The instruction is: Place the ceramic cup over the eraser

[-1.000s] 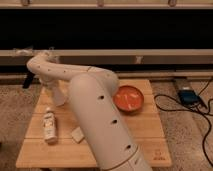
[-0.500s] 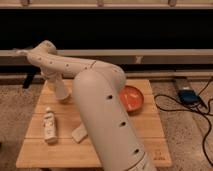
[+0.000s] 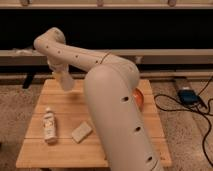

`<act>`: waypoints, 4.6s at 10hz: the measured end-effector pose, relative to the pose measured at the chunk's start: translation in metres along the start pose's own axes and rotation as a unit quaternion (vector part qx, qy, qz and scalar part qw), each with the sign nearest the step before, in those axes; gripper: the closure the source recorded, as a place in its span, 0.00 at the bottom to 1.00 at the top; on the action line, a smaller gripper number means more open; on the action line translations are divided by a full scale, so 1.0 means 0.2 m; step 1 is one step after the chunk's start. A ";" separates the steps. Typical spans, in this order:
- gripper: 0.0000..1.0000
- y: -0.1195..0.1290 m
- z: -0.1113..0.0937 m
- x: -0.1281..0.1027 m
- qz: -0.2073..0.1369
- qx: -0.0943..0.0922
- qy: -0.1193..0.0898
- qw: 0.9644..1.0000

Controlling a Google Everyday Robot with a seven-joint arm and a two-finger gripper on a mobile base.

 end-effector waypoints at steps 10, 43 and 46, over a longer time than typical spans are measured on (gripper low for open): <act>1.00 0.19 -0.15 -0.37 0.072 0.025 -0.035 0.997; 0.20 0.07 0.39 -1.10 0.153 0.055 0.005 0.987; 0.20 0.08 0.39 -1.05 0.131 0.048 0.015 0.990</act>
